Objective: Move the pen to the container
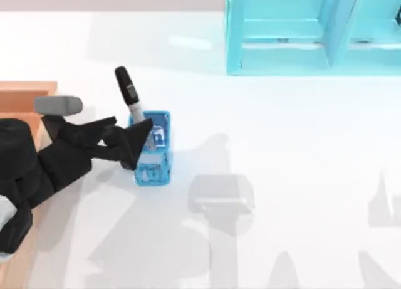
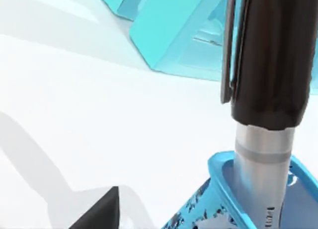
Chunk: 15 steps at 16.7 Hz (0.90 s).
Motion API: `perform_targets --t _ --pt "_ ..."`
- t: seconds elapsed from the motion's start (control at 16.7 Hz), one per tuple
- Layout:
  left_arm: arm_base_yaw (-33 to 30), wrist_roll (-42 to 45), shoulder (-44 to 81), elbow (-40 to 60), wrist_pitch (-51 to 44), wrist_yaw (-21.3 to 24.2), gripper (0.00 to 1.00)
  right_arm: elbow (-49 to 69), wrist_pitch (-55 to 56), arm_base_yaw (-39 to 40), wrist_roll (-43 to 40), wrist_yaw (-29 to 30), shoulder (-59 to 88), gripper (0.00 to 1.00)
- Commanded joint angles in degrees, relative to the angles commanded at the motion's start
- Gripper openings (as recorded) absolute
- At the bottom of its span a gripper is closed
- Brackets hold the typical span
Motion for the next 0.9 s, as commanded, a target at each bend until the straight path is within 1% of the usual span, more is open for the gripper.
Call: perform_targets --t 0.3,0.66,0.9 --pt "-3.9 -1.0 7.5 7.7 0.4 -3.7 1.0 0.0 0.0 0.0 0.0 0.0 0.0 1.0" --pt "-4.5 -1.2 8.6 8.7 0.5 -4.3 1.0 0.0 0.0 0.0 0.0 0.0 0.0 1.0" --pt "-4.5 -1.2 8.6 8.7 0.5 -4.3 0.7 0.0 0.0 0.0 0.0 0.0 0.0 1.0"
